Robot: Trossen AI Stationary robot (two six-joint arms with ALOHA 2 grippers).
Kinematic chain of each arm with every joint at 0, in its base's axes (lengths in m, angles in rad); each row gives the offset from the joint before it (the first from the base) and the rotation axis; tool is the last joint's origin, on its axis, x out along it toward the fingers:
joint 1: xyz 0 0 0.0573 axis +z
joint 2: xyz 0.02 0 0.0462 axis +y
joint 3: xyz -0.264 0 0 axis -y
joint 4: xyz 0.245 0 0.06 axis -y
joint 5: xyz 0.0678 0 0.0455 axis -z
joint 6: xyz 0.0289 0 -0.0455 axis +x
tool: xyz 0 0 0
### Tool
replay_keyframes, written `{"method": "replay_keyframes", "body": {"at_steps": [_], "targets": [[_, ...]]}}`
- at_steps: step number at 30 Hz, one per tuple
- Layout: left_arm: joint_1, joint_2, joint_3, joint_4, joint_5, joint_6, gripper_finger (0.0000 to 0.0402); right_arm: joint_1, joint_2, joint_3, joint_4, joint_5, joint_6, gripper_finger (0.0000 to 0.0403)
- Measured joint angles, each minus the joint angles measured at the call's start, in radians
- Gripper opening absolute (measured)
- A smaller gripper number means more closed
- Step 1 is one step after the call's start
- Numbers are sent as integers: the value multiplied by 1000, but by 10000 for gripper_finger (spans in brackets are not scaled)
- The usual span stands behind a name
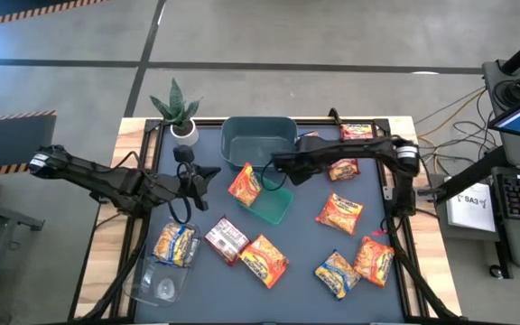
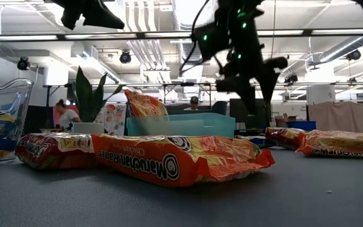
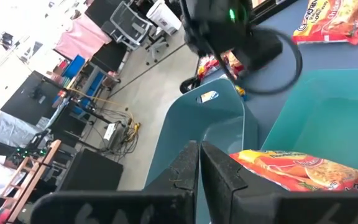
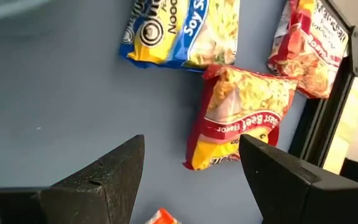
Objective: Sort Maruchan noodles
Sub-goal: Put the red noodle pack into the blue bin
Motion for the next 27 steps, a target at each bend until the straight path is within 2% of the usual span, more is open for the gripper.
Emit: {"method": "replay_keyframes", "body": {"at_steps": [8, 15, 27], "targets": [[0, 2, -2, -2, 0, -16, 0, -49, 110, -4, -126, 23, 59, 251], [0, 2, -3, -28, 0, -52, 0, -50, 150, -10, -106, 68, 60, 251], [0, 3, -4, -44, 0, -67, 0, -41, 73, -114, -33, 120, 59, 251]]}}
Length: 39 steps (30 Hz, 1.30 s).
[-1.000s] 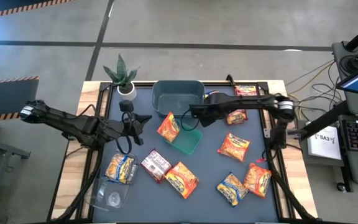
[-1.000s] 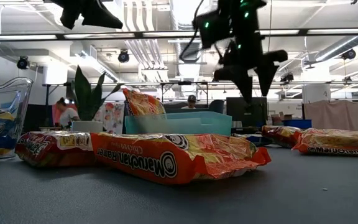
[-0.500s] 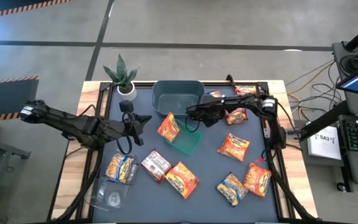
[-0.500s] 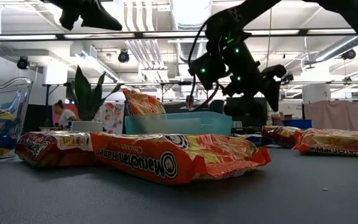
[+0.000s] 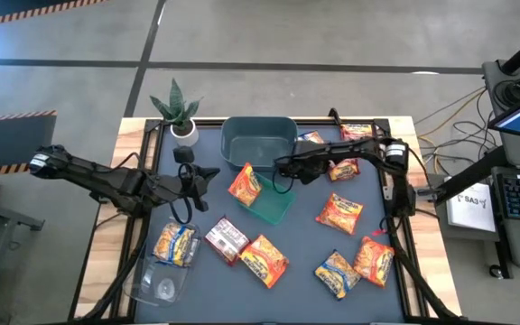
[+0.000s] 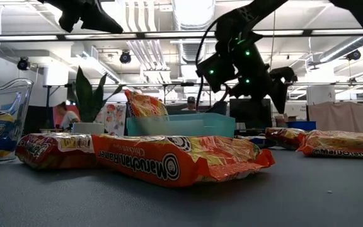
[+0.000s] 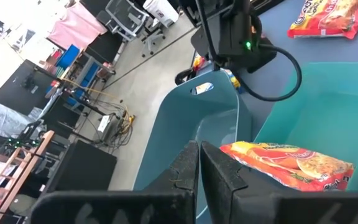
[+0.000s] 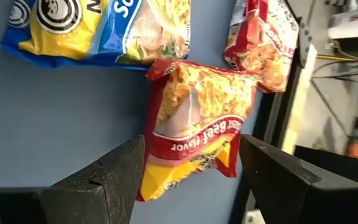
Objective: Sort Maruchan noodles
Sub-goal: Put the red noodle pack into the blue bin
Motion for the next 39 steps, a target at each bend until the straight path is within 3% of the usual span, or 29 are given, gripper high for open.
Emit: {"method": "replay_keyframes", "body": {"at_steps": [9, 24, 39], "targets": [[0, 0, -1, -1, 0, 0, 0, 0, -108, -204, 228, -19, 7, 251], [0, 0, -1, -1, 0, 0, 0, -3, -108, -339, 321, 28, 37, 247], [0, 0, -1, 0, 0, 2, 0, -3, -107, -293, 314, 27, 13, 155]]}}
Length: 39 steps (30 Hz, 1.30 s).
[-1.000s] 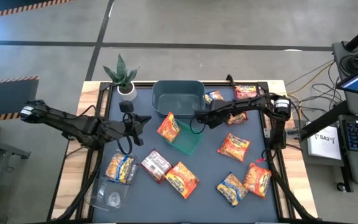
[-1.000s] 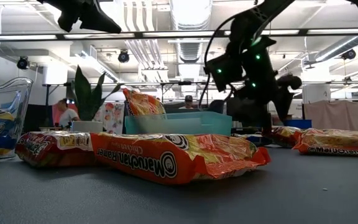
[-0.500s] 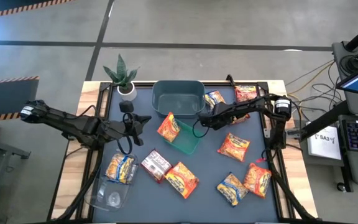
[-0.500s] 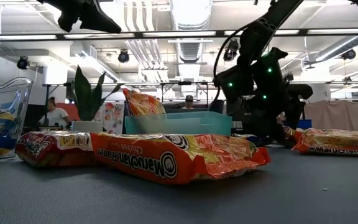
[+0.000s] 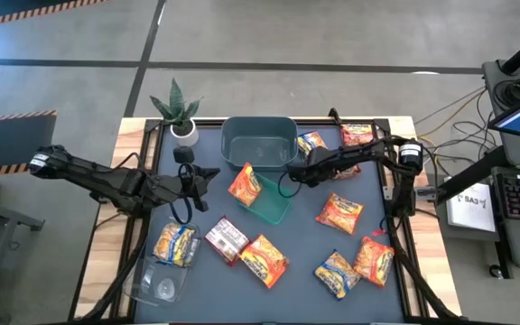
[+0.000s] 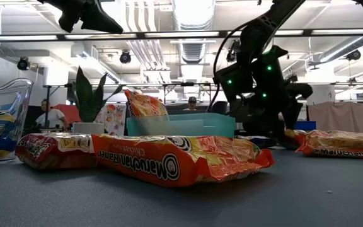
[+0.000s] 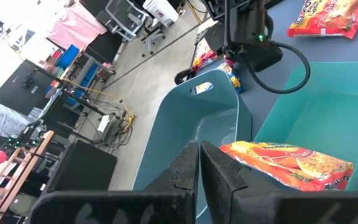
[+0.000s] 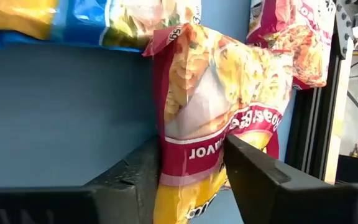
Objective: Sort Maruchan noodles
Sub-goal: Put the red noodle pack into the blue bin
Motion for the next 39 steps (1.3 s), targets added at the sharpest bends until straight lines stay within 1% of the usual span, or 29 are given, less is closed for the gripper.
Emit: {"method": "replay_keyframes", "body": {"at_steps": [4, 8, 14, 20, 33, 39], "targets": [[0, 0, 0, 0, 0, 0, 0, 0, 0, 11, -6, 0, -9, 130], [0, 0, 0, 0, 0, 1, 0, 0, 0, 13, -10, 0, -14, 115], [0, 0, 0, 0, 0, 1, 0, 0, 0, 13, -18, 0, -14, 110], [0, 0, 0, 0, 0, 1, 0, 2, -18, 13, -65, -10, -13, 109], [0, 0, 0, 0, 0, 1, 0, 12, -218, 13, -76, 29, 12, 106], [0, 0, 0, 0, 0, 1, 0, 36, -310, 13, -68, 72, 27, 106]]}}
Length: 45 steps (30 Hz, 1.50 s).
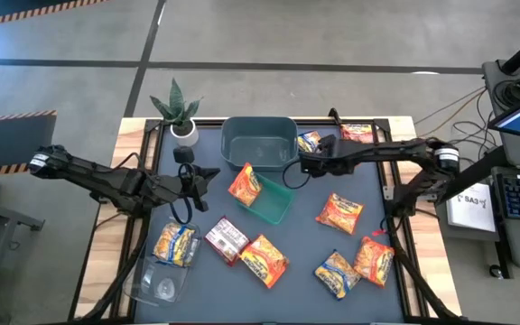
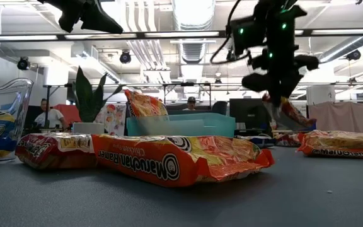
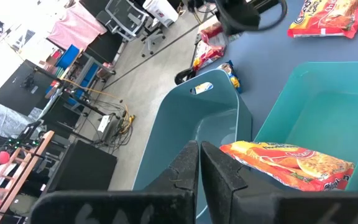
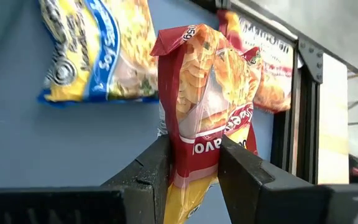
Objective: Sort Maruchan noodles
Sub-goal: Put the red noodle pack into the blue bin
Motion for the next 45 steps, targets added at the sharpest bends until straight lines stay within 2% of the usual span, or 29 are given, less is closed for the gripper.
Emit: {"method": "replay_keyframes", "body": {"at_steps": [8, 22, 32, 45], "targets": [[0, 0, 0, 0, 0, 0, 0, 39, -111, 0, 110, 70, -28, 106], [0, 0, 0, 0, 0, 0, 0, 44, -188, 0, 486, 97, -326, 106], [0, 0, 0, 0, 0, 0, 0, 44, -176, 0, 817, 38, -590, 106], [0, 0, 0, 0, 0, 0, 0, 43, -128, 0, 1054, -72, -725, 106]]}}
